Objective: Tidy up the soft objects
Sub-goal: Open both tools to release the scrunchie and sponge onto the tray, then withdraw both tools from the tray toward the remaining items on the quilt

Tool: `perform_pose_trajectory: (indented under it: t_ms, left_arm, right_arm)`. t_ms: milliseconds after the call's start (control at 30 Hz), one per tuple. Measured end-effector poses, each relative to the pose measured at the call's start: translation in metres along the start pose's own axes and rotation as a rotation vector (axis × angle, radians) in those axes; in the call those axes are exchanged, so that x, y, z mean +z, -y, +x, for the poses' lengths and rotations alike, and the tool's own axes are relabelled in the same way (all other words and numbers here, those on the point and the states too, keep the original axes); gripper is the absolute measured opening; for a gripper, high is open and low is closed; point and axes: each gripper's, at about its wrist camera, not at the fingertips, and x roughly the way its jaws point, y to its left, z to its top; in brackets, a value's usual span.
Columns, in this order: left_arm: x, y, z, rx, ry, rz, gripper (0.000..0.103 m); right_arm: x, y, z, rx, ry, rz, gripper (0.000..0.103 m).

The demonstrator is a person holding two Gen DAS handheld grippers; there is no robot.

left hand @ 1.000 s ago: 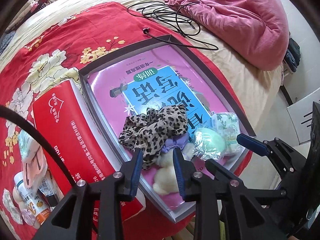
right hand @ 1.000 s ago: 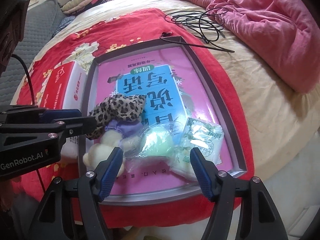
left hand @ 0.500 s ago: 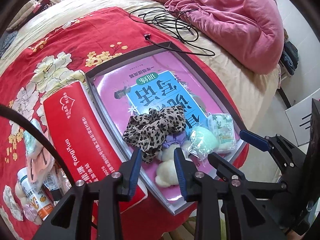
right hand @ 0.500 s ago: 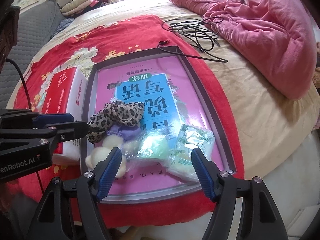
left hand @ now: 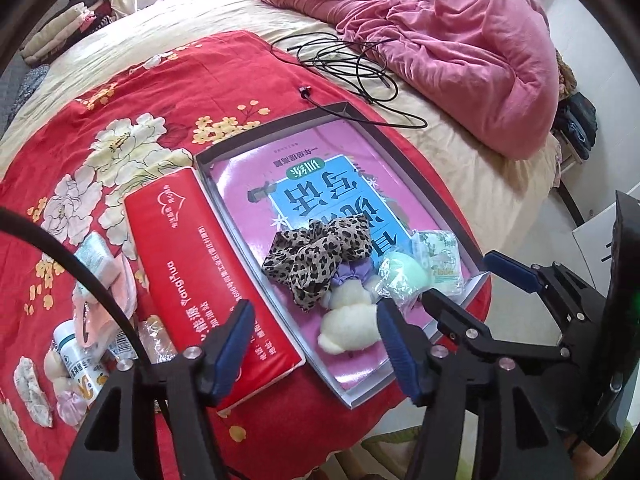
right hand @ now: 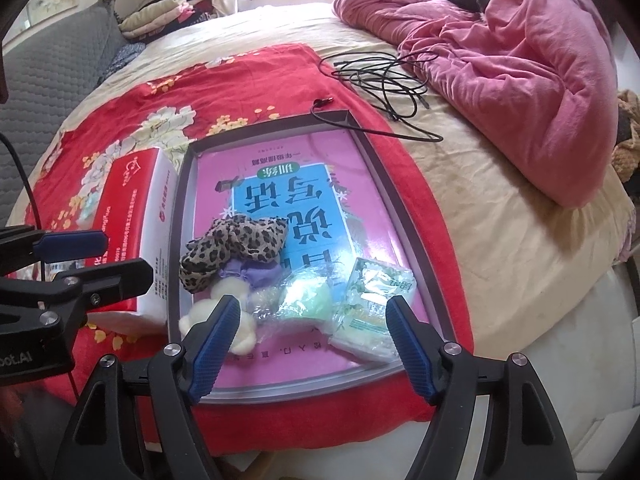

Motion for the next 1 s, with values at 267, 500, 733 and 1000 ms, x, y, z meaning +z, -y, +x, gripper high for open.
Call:
perform_pose_trajectory:
  t_ms: [267, 500, 733, 1000]
  left_arm:
    - [-0.011, -0.005, -0.017, 0.02, 0.031, -0.02, 0.071]
    - [-0.022, -0.017, -0.033, 0.04, 0.065, -0.048, 0.073]
    - [-0.033, -0.033, -0.05, 0.045, 0.087, -0.081, 0.073]
    - [-0.043, -0.056, -0.071, 0.045, 0.122, -0.12, 0.073]
  right_arm:
    - [0.0, 0.0, -0.012, -0.031, 0.031, 0.009, 0.077]
    - [0.003, -0.006, -0.028, -0.049, 0.072, 0.006, 0.077]
    - [0.008, -0.022, -0.045, -0.079, 0.116, -0.027, 0.077]
    - [0.015, -0.043, -0.064, -0.082, 0.152, -0.057, 0.078]
